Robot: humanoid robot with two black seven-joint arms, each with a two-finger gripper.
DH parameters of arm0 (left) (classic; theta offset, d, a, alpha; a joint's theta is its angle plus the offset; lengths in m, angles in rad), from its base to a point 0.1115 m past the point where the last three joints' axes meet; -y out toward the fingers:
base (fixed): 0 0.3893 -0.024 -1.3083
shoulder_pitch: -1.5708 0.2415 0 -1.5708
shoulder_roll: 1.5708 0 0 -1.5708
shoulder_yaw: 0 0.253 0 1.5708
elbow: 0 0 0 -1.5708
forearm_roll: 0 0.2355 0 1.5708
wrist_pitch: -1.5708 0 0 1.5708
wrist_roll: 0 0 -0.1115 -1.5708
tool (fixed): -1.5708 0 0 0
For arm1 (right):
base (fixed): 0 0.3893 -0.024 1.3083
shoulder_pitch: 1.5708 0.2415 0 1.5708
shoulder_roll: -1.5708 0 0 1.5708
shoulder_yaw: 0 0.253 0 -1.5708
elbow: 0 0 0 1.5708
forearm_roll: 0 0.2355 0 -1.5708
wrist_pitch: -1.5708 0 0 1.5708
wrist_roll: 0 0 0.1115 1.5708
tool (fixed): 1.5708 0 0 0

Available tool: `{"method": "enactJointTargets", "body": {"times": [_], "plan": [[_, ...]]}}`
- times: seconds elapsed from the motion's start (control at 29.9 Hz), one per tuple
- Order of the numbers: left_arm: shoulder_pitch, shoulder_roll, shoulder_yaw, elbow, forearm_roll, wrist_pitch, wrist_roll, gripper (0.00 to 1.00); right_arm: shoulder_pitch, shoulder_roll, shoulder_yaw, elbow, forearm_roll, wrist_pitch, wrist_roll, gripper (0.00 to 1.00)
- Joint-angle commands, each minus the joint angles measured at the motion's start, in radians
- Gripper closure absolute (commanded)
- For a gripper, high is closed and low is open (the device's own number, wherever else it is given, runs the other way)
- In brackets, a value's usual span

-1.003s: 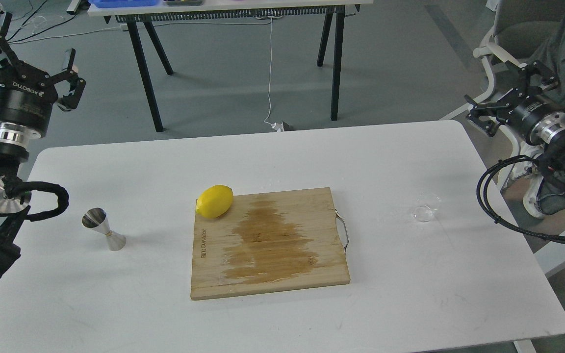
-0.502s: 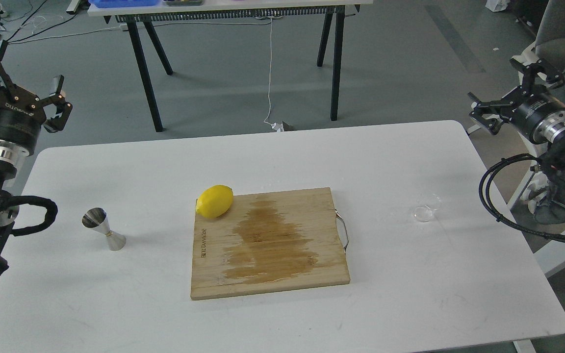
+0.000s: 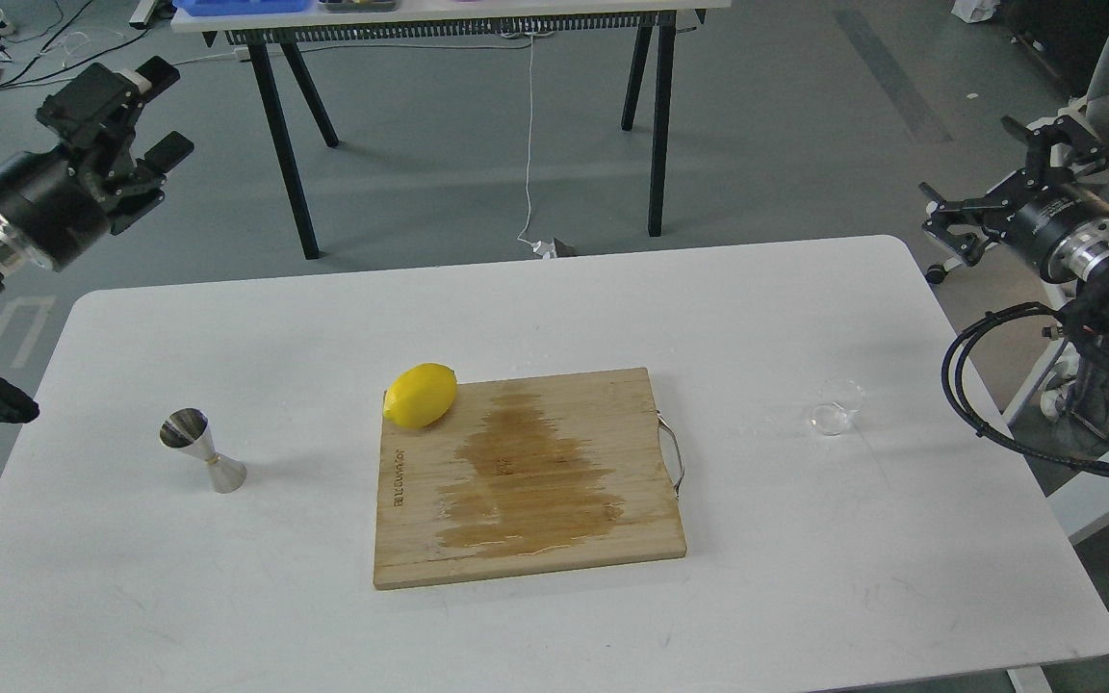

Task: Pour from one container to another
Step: 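Move the left hand down toward the metal jigger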

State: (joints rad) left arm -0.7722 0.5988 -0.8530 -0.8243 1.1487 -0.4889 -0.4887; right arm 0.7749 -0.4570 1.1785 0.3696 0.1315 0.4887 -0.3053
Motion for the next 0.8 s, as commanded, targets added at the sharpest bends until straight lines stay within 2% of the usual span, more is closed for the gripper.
{"method": "enactJointTargets", "body": {"times": [0.0, 0.2, 0.4, 0.6, 0.67, 0.74, 0.77], "plan": [[0.034, 0.009, 0.000, -0.117, 0.100, 0.000, 0.000, 0.00, 0.000, 0.003, 0.001, -0.001, 0.000, 0.000, 0.000, 0.01], [0.106, 0.062, 0.000, -0.213, 0.115, 0.061, 0.000, 0.00, -0.005, -0.002, 0.007, -0.001, 0.000, 0.000, 0.000, 0.01], [0.186, 0.119, 0.000, -0.248, 0.152, 0.288, 0.000, 0.00, -0.009, -0.003, 0.009, -0.001, 0.000, 0.000, 0.000, 0.01], [0.303, 0.223, 0.000, -0.331, 0.231, 0.357, 0.000, 0.00, -0.020, 0.006, 0.006, -0.001, 0.000, 0.000, 0.000, 0.01], [0.333, 0.230, 0.000, -0.331, 0.311, 0.452, 0.000, 0.00, -0.028, 0.006, 0.006, -0.001, 0.000, 0.000, 0.000, 0.01], [0.393, 0.233, 0.002, -0.334, 0.386, 0.592, 0.000, 0.00, -0.034, 0.006, 0.007, -0.003, 0.000, 0.000, 0.000, 0.01], [0.415, 0.234, 0.002, -0.334, 0.407, 0.636, 0.000, 0.00, -0.039, 0.006, 0.009, -0.003, 0.000, 0.000, 0.000, 0.01]]}}
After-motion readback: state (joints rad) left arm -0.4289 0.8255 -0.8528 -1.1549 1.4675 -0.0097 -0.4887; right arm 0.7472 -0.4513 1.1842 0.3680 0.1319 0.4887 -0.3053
